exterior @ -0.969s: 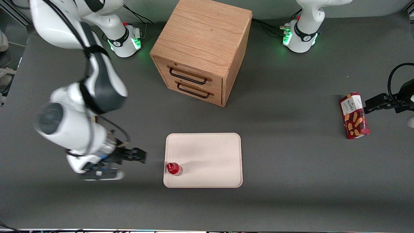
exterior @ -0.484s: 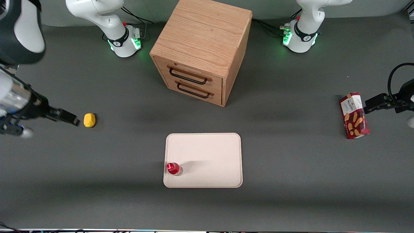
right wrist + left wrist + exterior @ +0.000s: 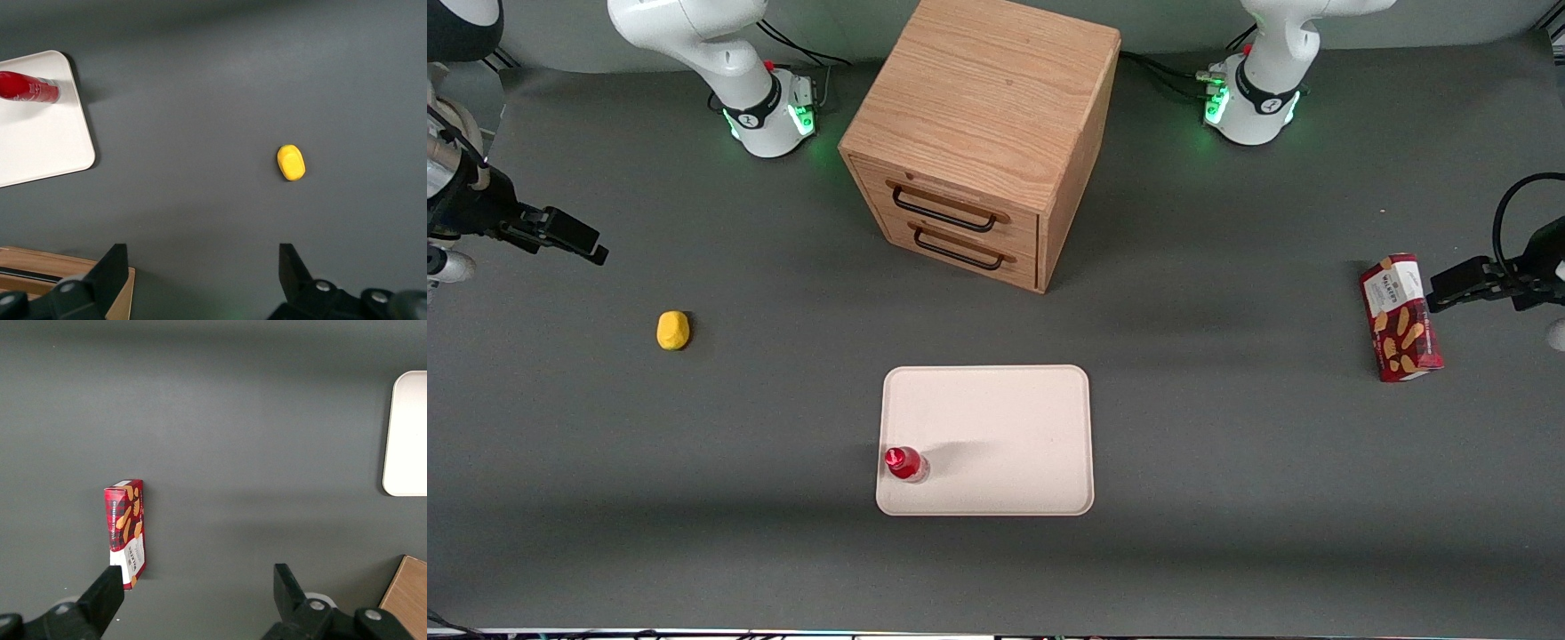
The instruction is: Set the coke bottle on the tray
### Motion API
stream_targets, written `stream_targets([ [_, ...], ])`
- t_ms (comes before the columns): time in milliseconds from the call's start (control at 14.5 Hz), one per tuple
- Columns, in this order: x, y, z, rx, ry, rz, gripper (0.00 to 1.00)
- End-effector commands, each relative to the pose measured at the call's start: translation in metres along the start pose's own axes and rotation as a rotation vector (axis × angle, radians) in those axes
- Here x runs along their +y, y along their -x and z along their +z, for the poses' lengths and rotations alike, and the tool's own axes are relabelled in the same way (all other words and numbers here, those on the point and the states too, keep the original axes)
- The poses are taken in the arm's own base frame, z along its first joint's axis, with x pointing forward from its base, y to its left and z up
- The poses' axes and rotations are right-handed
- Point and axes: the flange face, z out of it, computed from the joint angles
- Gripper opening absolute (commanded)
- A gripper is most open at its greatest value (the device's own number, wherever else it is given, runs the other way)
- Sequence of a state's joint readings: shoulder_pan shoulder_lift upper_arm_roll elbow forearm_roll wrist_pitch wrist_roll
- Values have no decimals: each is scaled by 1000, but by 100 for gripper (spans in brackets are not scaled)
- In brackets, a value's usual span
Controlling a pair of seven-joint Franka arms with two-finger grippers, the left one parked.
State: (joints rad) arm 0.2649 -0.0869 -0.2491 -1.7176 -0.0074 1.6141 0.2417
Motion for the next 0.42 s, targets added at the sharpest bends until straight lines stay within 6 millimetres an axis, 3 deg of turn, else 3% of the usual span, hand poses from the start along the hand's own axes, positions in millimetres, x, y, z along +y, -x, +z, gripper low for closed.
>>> stream_targets([
  [0, -7, -3, 5, 18, 31, -22, 100],
  [346, -15, -2, 3, 26, 39, -76, 100],
])
